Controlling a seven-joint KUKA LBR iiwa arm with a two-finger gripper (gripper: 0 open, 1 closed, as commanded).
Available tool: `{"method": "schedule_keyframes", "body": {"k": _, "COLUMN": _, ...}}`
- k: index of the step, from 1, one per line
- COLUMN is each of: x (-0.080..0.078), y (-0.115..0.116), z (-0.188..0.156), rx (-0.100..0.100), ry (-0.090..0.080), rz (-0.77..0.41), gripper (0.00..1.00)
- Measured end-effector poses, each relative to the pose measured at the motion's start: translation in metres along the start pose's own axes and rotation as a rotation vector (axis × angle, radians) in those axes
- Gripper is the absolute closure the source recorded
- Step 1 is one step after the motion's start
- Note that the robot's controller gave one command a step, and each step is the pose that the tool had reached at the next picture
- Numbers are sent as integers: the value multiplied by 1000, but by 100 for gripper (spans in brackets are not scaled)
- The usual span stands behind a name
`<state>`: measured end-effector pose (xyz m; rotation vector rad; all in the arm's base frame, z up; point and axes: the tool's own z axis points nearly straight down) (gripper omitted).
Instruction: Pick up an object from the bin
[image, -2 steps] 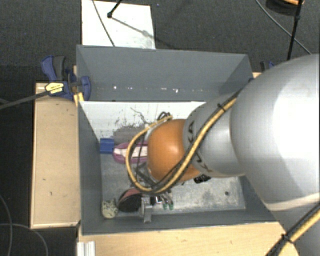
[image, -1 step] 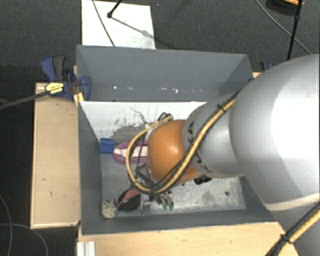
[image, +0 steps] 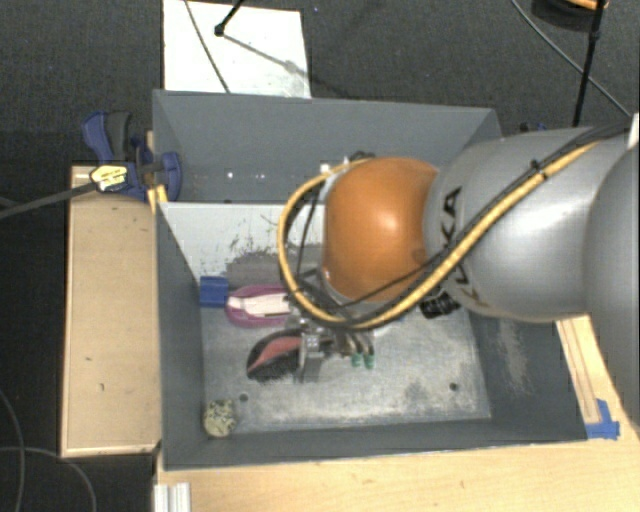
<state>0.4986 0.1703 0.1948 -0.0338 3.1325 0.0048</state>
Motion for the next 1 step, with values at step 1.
{"method": "schedule_keyframes", "body": {"k": 1, "x": 4, "y": -5, "z": -66, "rx": 1, "ry": 3, "rz": -213, "gripper": 100}}
